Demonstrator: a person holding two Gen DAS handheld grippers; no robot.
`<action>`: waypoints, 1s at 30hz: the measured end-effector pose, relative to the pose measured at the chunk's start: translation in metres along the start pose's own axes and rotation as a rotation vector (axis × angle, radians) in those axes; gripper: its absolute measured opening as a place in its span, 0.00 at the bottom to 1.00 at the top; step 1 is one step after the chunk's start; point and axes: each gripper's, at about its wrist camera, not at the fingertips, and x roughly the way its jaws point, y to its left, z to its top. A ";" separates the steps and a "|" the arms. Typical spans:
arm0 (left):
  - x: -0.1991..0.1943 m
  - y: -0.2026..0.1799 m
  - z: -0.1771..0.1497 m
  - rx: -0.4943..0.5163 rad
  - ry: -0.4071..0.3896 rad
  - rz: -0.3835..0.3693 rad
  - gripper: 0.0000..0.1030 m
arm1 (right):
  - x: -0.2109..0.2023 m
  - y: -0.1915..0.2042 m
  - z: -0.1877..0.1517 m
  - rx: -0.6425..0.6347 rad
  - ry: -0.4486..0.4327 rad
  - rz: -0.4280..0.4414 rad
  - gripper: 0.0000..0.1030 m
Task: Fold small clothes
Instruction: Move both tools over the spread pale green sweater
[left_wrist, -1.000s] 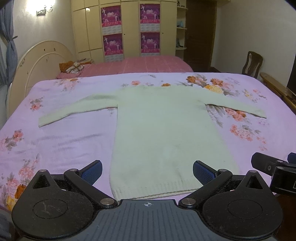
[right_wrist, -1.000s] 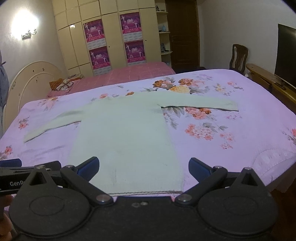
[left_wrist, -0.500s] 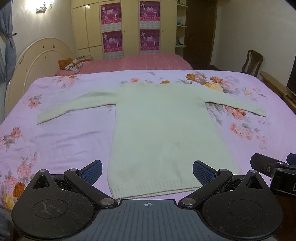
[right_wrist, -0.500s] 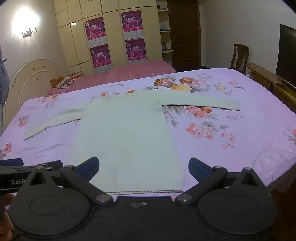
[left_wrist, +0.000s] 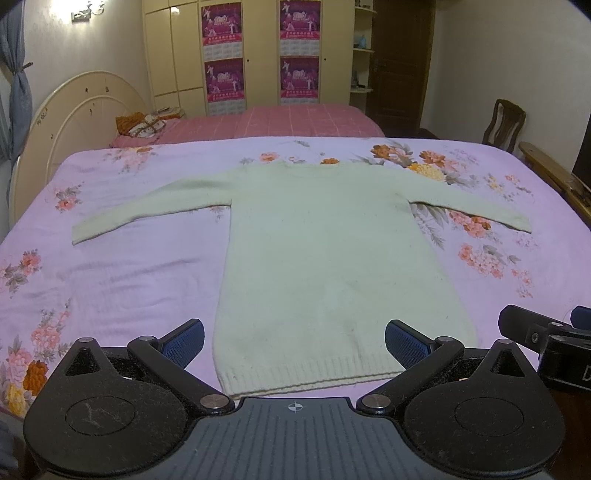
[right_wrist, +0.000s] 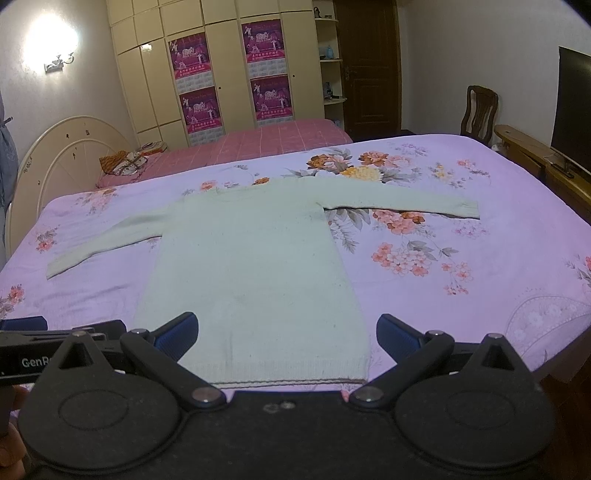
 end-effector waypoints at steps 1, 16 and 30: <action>0.000 0.000 0.000 0.001 0.000 0.001 1.00 | 0.000 0.000 0.000 0.000 0.000 0.000 0.99; 0.004 -0.003 0.000 -0.001 0.013 -0.008 1.00 | 0.002 -0.001 0.000 0.004 0.001 -0.005 0.99; 0.014 -0.001 0.004 -0.014 0.030 -0.008 1.00 | 0.004 -0.001 0.001 0.004 0.002 -0.007 0.99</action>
